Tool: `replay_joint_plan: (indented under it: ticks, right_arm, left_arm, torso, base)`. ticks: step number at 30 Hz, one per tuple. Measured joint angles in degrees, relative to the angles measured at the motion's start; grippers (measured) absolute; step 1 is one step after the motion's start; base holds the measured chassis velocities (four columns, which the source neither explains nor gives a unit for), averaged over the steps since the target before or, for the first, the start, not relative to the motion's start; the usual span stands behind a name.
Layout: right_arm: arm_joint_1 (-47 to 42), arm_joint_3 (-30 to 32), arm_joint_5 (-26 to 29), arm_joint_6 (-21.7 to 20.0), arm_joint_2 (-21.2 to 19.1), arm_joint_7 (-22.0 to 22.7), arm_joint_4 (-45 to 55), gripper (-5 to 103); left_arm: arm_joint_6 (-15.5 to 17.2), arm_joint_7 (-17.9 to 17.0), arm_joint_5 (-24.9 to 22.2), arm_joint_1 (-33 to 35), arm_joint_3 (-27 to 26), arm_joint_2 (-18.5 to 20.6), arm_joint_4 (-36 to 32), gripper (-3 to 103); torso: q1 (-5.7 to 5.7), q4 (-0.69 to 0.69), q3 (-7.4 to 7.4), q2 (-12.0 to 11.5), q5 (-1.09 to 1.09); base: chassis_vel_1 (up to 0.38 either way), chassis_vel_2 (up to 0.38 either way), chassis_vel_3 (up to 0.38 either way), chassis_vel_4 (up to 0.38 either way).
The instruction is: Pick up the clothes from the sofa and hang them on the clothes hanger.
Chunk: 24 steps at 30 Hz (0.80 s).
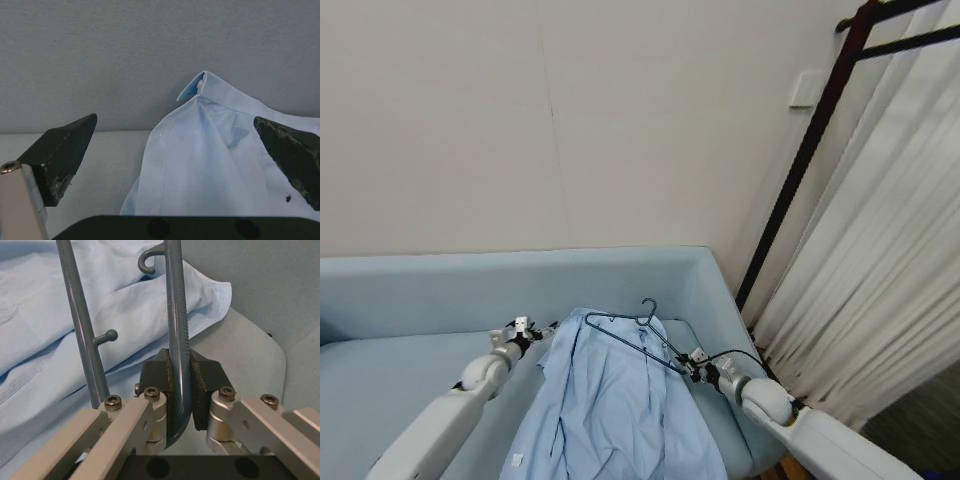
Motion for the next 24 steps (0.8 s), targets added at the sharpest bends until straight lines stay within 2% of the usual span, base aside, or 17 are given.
replay_joint_plan:
  ticks: [1, 2, 5, 11, 17, 24]
  right_arm:
    - [-0.46, 0.20, -0.10, 0.04, -0.04, 0.30, 0.06, 8]
    - [-0.46, 0.20, -0.10, 0.04, -0.04, 0.30, 0.06, 8]
    - [-1.96, 0.97, -0.18, 0.19, -0.25, 1.56, 0.59, 8]
    - [-3.04, 1.62, 0.21, 0.66, -0.89, 2.67, 0.99, 8]
    - [-3.20, 1.86, 0.91, 1.12, -1.40, 3.26, 1.09, 8]
    - [-3.54, 1.97, 1.75, 1.46, -2.31, 3.55, 1.03, 8]
  left_arm:
    - [-0.50, 0.11, 0.06, -2.26, 1.75, -1.51, 3.09, 100]
    - [-0.50, 0.11, 0.06, -2.26, 1.75, -1.51, 3.09, 100]
    - [-1.60, 1.47, 0.62, -7.38, 4.47, -6.36, 11.31, 100]
    - [-3.21, 3.33, 2.42, -12.69, 6.08, -13.16, 21.91, 100]
    - [-4.68, 3.29, 4.29, -15.70, 4.35, -16.84, 29.00, 100]
    - [-4.76, 4.14, 5.31, -16.43, 3.78, -16.73, 31.43, 101]
  torso:
    - [0.00, 0.00, 0.00, 0.00, 0.01]
    - [0.00, 0.00, 0.00, 0.00, 0.01]
    - [0.00, 0.00, 0.00, 0.00, -0.01]
    - [0.00, 0.00, -0.01, 0.00, -0.01]
    - [-0.01, 0.01, 0.00, 0.00, -0.01]
    - [-0.01, 0.02, -0.01, 0.01, -0.02]
  base:
    - [0.000, 0.000, 0.000, 0.000]
    - [0.000, 0.000, 0.000, 0.000]
    - [0.000, 0.000, 0.000, 0.000]
    - [0.000, 0.000, 0.000, 0.000]
    - [0.000, 0.000, 0.000, 0.000]
    - [0.000, 0.000, 0.000, 0.000]
